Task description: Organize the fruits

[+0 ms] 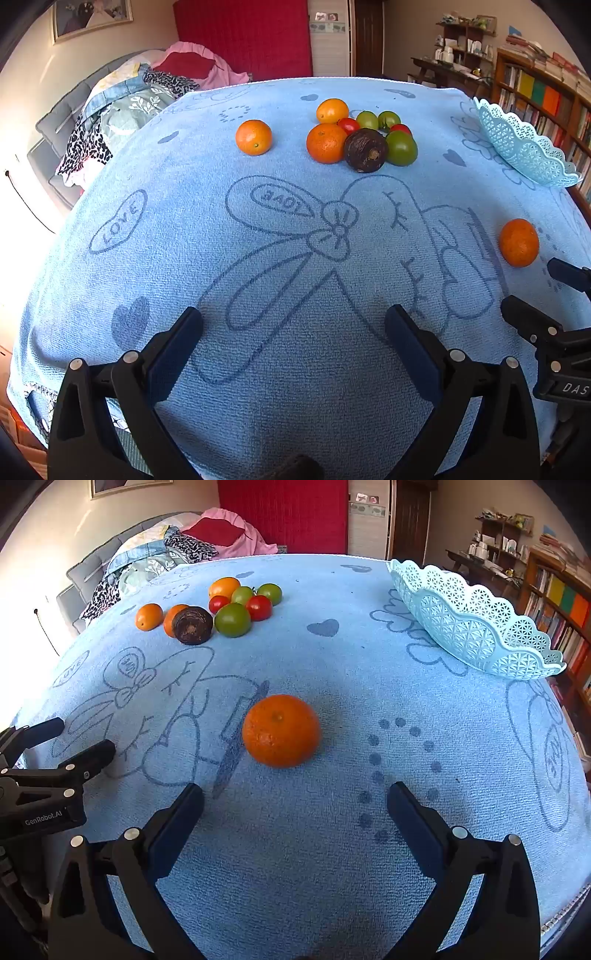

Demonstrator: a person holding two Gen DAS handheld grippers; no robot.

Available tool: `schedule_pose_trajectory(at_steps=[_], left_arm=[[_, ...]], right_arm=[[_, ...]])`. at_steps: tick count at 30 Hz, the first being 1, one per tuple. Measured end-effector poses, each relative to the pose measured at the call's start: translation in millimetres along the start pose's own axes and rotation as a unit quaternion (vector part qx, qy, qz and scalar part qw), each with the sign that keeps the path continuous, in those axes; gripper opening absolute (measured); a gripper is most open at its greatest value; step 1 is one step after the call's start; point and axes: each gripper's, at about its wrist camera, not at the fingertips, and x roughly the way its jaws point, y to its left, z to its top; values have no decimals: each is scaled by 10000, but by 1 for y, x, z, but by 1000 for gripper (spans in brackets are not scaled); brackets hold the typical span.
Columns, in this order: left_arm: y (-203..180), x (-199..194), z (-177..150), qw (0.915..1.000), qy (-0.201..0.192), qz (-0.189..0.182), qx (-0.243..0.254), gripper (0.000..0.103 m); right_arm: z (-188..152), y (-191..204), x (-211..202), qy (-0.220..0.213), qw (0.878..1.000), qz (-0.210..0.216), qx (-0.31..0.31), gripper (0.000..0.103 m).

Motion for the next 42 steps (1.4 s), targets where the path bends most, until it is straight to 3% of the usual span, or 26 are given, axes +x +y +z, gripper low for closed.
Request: schedule_pose_trajectory(at_steps=[42], left_arm=[[0, 0, 0, 10000, 9, 40, 33, 98]], right_arm=[[-1, 1, 1, 68, 10000, -33, -56, 101]])
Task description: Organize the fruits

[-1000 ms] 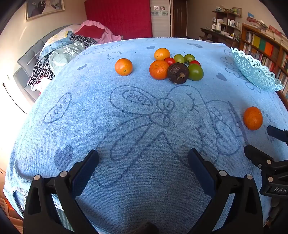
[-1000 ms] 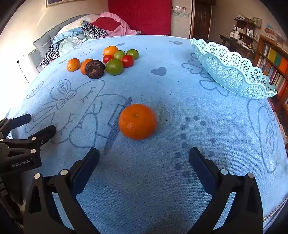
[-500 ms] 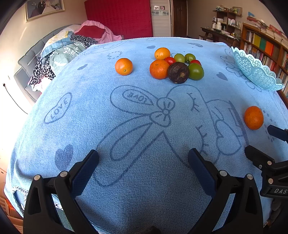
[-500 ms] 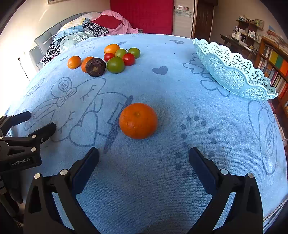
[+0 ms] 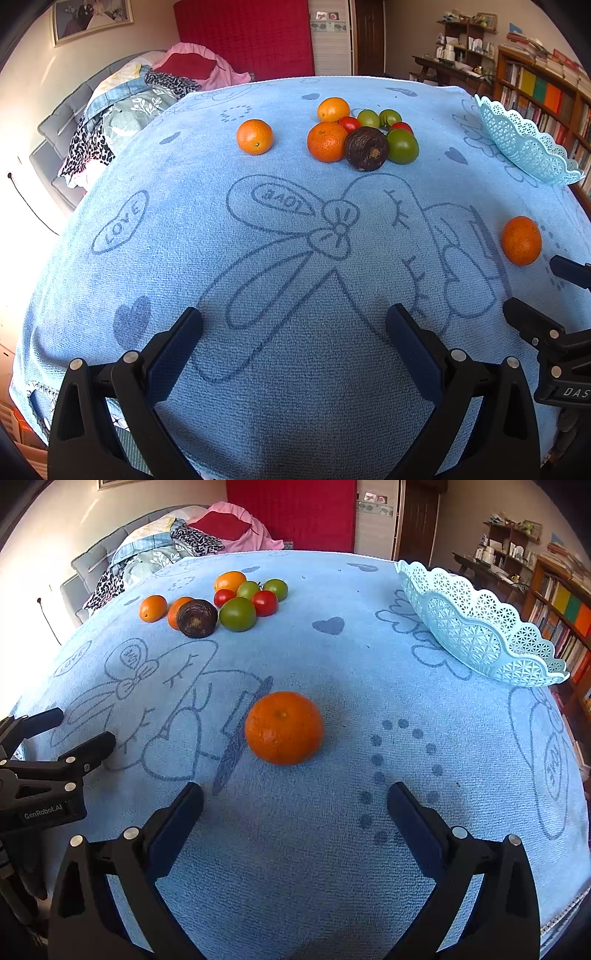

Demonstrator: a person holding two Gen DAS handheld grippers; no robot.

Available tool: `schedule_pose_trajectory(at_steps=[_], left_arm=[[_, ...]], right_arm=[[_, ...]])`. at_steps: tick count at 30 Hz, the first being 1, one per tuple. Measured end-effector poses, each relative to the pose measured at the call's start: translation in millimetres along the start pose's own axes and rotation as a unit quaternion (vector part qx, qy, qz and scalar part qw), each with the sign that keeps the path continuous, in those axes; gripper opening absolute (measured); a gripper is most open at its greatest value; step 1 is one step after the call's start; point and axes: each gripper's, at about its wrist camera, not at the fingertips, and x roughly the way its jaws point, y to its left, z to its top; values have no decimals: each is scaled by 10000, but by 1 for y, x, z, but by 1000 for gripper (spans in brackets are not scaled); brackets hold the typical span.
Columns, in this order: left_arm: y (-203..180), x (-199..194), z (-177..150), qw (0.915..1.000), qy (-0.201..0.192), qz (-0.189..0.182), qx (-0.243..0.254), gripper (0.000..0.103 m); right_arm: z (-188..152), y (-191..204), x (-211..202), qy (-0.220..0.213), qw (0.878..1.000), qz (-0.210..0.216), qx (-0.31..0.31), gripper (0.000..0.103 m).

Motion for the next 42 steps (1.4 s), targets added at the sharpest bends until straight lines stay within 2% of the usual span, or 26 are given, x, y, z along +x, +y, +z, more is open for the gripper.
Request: schedule_pose_trajectory(at_steps=[13, 19, 23, 25, 27, 29, 35, 42], left_arm=[[6, -1, -3, 9999, 35, -127, -4, 98], [10, -5, 3, 9996, 171, -223, -26, 98], [21, -11, 11, 9991, 175, -292, -239, 98], [27, -12, 17, 9988, 133, -295, -355, 98], [30, -11, 24, 9988, 97, -242, -404, 98], [33, -7, 31, 9987, 89, -195, -460, 98], [28, 7, 53, 9981, 106, -299, -522, 98], [2, 24, 77, 9987, 92, -358, -355, 97]], right_arm=[[1, -12, -17, -183, 9990, 343, 206, 101], [8, -12, -20, -253, 9988, 345, 230, 99], [16, -13, -13, -179, 9987, 389, 264, 78], [21, -13, -9, -157, 9988, 397, 244, 72], [24, -12, -6, -139, 9987, 426, 239, 61], [26, -12, -4, -138, 9987, 426, 245, 53], [27, -12, -6, -182, 9980, 543, 251, 41], [28, -15, -9, -186, 9973, 631, 327, 41]])
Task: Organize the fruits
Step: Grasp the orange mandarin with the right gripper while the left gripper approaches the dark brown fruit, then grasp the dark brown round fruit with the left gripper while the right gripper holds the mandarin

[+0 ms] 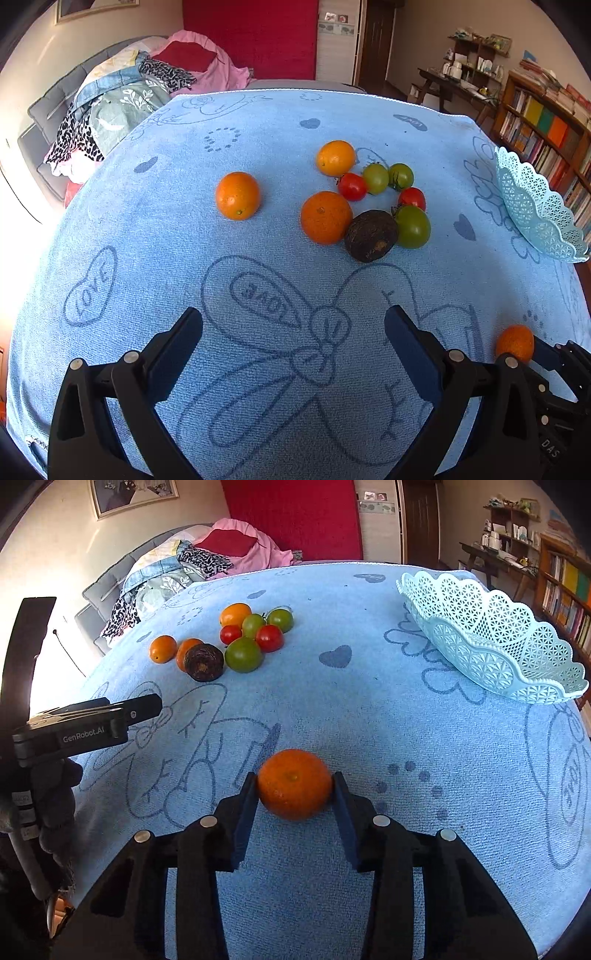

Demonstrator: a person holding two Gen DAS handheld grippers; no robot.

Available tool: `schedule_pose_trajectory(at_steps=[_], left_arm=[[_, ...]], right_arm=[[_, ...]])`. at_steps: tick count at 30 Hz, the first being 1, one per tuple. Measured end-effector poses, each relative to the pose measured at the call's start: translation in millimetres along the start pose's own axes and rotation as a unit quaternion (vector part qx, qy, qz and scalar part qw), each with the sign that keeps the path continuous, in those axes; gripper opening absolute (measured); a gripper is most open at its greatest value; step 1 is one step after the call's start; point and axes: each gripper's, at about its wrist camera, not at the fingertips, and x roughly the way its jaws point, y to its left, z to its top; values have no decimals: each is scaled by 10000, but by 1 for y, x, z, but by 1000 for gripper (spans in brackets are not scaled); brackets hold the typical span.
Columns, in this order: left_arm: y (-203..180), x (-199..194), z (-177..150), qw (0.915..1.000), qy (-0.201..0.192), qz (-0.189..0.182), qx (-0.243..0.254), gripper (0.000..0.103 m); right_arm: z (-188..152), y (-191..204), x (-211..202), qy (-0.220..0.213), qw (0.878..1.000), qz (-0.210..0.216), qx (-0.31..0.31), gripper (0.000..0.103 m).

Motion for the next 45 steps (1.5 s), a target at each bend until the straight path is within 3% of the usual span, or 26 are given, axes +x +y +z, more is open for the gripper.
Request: schedule_pose_trajectory(at_steps=[5, 17, 22, 25, 28, 33, 45], left_arm=[[-19, 14, 16, 9999, -18, -105, 83, 94], [-48, 44, 45, 9996, -153, -212, 139, 72], [-51, 39, 44, 9990, -383, -88, 233, 59], [-49, 37, 40, 9987, -408, -185, 259, 56], [-45, 31, 33, 9981, -389, -394, 251, 44], [-42, 22, 21, 9977, -440, -430, 295, 38], [-50, 14, 9, 9960, -478, -545, 524, 39]], right_arm=[[2, -3, -6, -54, 10000, 39, 38, 41], [4, -13, -10, -96, 9997, 88, 228, 41], [5, -17, -11, -111, 9994, 100, 309, 41], [4, -18, -12, -138, 9993, 101, 329, 41], [5, -18, -15, -178, 9992, 104, 344, 41], [7, -20, -20, -273, 9988, 105, 389, 41], [7, -22, -24, -343, 9984, 115, 433, 41]])
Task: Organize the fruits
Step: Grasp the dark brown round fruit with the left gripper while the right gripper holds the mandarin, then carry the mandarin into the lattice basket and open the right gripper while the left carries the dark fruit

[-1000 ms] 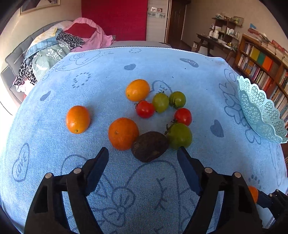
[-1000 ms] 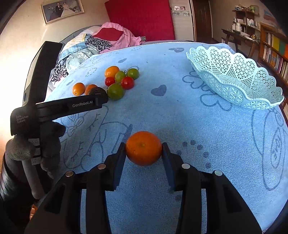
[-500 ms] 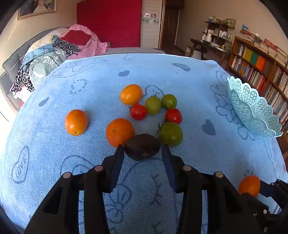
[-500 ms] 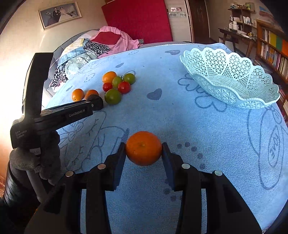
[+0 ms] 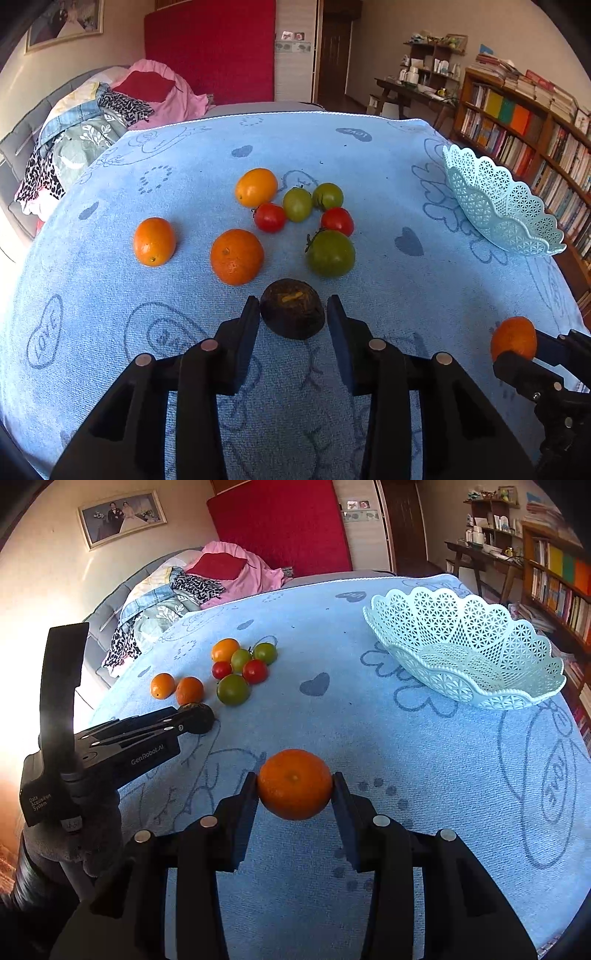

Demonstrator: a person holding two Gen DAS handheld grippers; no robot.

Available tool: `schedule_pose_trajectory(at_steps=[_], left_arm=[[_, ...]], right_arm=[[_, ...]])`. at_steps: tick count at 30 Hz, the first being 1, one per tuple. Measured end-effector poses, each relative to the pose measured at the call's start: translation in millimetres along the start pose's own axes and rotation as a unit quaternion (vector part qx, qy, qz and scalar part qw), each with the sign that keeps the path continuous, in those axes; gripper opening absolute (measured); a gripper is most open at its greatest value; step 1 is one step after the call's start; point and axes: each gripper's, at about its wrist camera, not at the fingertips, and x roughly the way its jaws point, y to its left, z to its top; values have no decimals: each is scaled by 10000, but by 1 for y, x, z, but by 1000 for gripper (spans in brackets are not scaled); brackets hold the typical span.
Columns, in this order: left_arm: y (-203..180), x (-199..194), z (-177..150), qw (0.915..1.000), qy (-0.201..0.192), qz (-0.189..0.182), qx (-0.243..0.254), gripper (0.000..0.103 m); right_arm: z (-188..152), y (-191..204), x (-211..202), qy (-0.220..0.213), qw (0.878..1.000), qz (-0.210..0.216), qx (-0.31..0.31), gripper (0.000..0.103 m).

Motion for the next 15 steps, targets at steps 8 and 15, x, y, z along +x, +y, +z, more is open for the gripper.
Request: schedule_pose_trajectory(at_steps=[8, 15], left_arm=[[1, 6, -2, 9999, 160, 55, -9, 58], [2, 21, 0, 9989, 439, 182, -4, 45]], right_arm=[[1, -3, 1, 11, 10000, -6, 48, 41], [1, -3, -3, -79, 9999, 27, 57, 41]])
